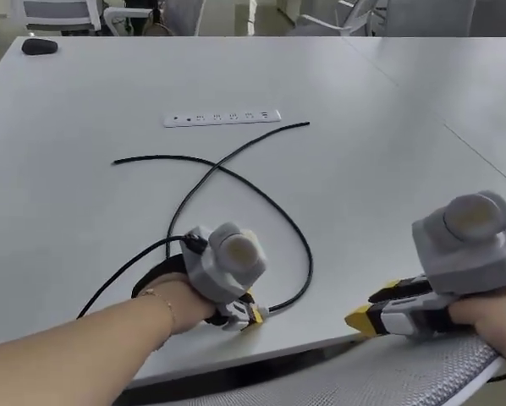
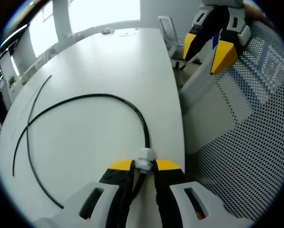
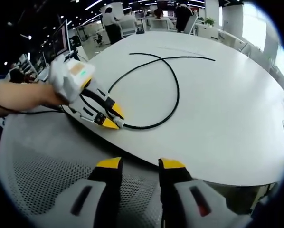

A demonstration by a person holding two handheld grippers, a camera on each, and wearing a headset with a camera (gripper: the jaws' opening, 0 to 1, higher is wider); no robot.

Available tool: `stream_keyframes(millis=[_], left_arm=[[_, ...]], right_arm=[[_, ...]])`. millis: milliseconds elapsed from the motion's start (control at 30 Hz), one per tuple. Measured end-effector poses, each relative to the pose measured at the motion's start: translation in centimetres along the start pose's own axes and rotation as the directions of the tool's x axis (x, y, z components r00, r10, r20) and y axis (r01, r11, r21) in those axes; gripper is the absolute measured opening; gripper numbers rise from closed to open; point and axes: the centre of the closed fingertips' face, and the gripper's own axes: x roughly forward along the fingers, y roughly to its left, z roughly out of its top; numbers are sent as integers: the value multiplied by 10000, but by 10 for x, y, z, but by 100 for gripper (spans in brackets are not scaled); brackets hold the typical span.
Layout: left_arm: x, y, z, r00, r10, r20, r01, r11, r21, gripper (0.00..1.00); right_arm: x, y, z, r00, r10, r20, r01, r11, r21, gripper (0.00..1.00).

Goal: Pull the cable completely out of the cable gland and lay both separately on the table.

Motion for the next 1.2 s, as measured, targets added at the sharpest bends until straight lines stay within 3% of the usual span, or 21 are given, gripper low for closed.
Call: stream_keyframes(millis=[167, 233, 267, 367, 467, 600, 667, 767, 800, 900, 967, 1100, 1133, 1167, 1200], left_arm=[[-2, -1, -2, 9993, 85, -375, -89, 9999, -97, 18], [-5, -2, -6, 9974, 99, -709, -99, 10000, 6, 17], [-8, -4, -6, 9964, -18, -845, 29, 9999, 128, 17], [-22, -3, 6, 9990, -24, -457, 16, 9999, -172, 17], [-40, 1, 22, 10000, 22, -78, -25, 9993, -367, 17], [-68, -8, 41, 9988, -157, 473, 174, 9992, -353, 17], [-78, -10, 47, 9973, -86, 734, 123, 9987, -493, 17], [-96, -17, 52, 9953, -93, 960, 136, 9990, -436, 17], [-100, -19, 53, 9950, -76, 994, 117, 9991, -405, 17], [-116, -24, 60, 9921, 62, 1251, -19, 9994, -339, 17], [-123, -28, 65, 9889, 148, 1479, -94, 9993, -372, 17], [-130, -38, 72, 9871, 312, 1570, -330, 9994, 86, 17], [-131, -39, 73, 9868, 349, 1579, -401, 9987, 300, 17], [-131, -40, 74, 9864, 422, 1588, -504, 9976, 477, 17], [-132, -43, 74, 9879, 483, 1477, -597, 9955, 741, 17]], right_arm=[[1, 6, -3, 9992, 335, -228, -341, 9991, -240, 28], [2, 15, -5, 9954, 876, -380, -887, 9957, -278, 28], [3, 23, -7, 9890, 1392, -509, -1412, 9892, -386, 27], [4, 26, -3, 9826, 1758, -600, -1797, 9815, -667, 27], [4, 29, -4, 9726, 2074, -1046, -2186, 9696, -1100, 30], [-3, 40, 4, 9488, 2837, -1391, -3073, 9309, -1976, 32], [-8, 46, 17, 9381, 3225, -1262, -3445, 9062, -2453, 32], [-21, 60, 47, 9127, 3986, -902, -4057, 8570, -3178, 29], [-23, 63, 54, 9095, 4079, -803, -4104, 8498, -3309, 28], [-25, 73, 71, 8885, 4503, -884, -4475, 8074, -3846, 29], [-22, 80, 76, 8756, 4701, -1108, -4728, 7877, -3949, 29], [-11, 87, 84, 8769, 4608, -1370, -4701, 7623, -4447, 27], [-9, 89, 83, 8729, 4646, -1487, -4787, 7572, -4444, 26], [-8, 94, 82, 8597, 4817, -1699, -5030, 7405, -4457, 26], [-8, 96, 82, 8540, 4882, -1799, -5129, 7321, -4483, 26]])
